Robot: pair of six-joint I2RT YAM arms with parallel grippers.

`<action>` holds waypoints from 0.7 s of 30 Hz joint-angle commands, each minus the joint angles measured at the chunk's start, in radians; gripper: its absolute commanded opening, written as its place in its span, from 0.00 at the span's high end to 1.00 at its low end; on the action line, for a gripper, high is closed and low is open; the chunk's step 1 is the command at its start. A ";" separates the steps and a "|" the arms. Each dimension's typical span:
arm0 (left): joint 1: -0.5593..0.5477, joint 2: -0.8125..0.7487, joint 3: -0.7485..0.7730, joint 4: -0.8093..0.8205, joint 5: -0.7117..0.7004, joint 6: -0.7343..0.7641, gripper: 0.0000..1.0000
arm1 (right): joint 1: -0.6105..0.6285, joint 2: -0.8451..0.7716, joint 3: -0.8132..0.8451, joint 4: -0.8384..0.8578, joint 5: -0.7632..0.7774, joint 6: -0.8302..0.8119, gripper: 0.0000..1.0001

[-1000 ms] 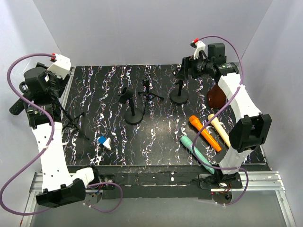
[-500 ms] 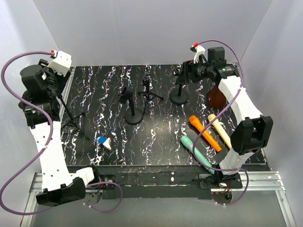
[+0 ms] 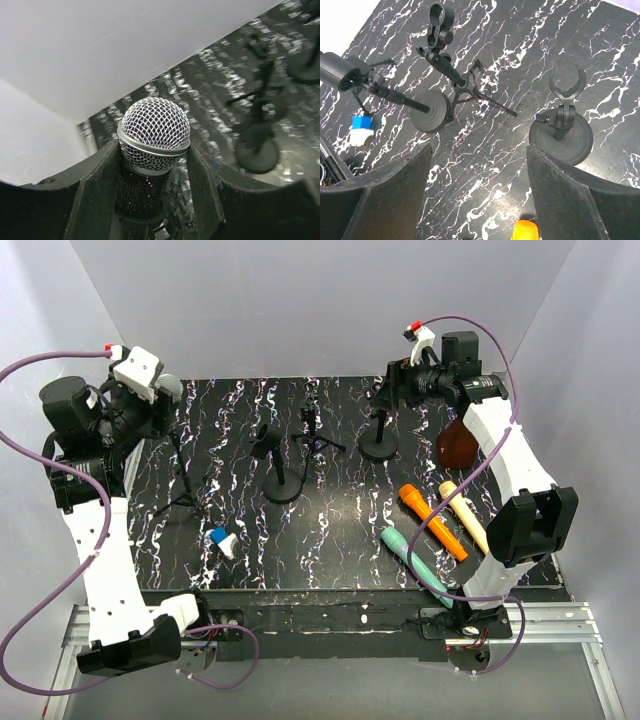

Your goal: Remove the microphone from the stand

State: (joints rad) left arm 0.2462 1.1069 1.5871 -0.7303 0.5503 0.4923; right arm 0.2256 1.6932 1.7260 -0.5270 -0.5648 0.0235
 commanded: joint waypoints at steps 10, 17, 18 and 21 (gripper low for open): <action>-0.008 -0.022 -0.041 0.088 0.441 -0.294 1.00 | 0.008 0.005 0.030 0.038 -0.053 0.015 0.18; -0.010 -0.036 -0.082 0.049 0.497 -0.282 0.26 | 0.024 0.003 0.046 0.041 -0.116 0.004 0.19; -0.008 -0.038 -0.073 0.048 0.497 -0.305 0.22 | 0.029 -0.003 0.043 0.047 -0.136 0.007 0.18; -0.010 -0.030 -0.032 0.031 0.490 -0.392 0.02 | 0.050 -0.044 0.008 0.140 -0.242 0.056 0.15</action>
State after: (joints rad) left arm 0.2382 1.0924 1.5150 -0.6647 1.0042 0.2081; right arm 0.2466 1.6989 1.7260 -0.5148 -0.6617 0.0334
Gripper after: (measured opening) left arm 0.926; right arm 0.828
